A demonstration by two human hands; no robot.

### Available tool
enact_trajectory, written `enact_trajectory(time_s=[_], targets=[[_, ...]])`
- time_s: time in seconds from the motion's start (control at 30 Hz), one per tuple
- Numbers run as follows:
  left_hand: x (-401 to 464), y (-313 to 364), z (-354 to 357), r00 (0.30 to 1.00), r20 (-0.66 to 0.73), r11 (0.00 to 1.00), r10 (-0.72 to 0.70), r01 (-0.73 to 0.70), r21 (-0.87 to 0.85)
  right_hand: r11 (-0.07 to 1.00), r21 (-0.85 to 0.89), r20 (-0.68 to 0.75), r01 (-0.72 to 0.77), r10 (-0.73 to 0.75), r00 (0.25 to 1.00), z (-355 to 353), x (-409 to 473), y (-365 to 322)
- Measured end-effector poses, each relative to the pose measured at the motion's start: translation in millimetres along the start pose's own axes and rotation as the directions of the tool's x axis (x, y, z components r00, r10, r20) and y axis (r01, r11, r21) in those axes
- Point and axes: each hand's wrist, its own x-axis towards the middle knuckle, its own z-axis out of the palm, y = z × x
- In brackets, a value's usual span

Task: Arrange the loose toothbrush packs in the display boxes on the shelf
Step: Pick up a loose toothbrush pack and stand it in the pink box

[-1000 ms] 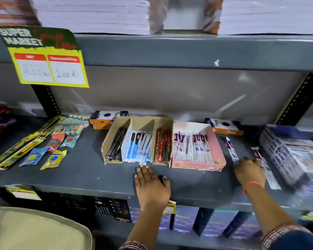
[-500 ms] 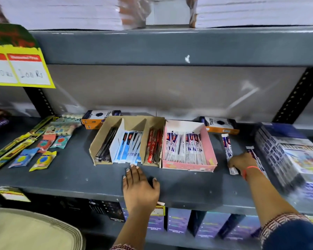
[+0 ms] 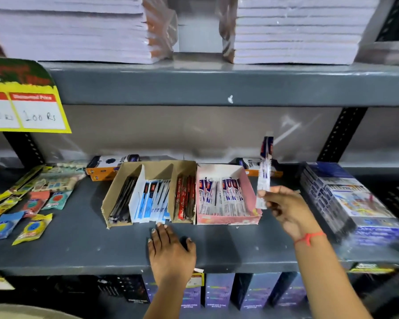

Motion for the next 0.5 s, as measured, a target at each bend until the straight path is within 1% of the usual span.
enact_trajectory(time_s=[0.07,0.13,0.2,0.37,0.5], targets=[[-1,0,-2,1.000,0.001,1.000,0.004,-0.004,-0.017,0.998,0.064,0.058,-0.009,0.006,0.998,9,-15,-3],[-1,0,-4,1.000,0.005,1.000,0.012,-0.012,-0.013,0.996,0.086,0.085,-0.030,0.023,0.996,18,-25,-2],[-2,0,-5,1.000,0.011,1.000,0.015,-0.015,-0.010,0.997,0.061,0.112,-0.051,0.044,0.993,24,-33,1],[-2,0,-7,1.000,0.022,1.000,0.017,-0.017,0.012,0.998,-0.020,0.126,-0.063,0.065,0.990,41,-40,14],[-2,0,-9,0.998,0.052,1.000,0.025,-0.025,0.013,0.996,-0.033,0.137,-0.083,0.086,0.987,53,-43,20]])
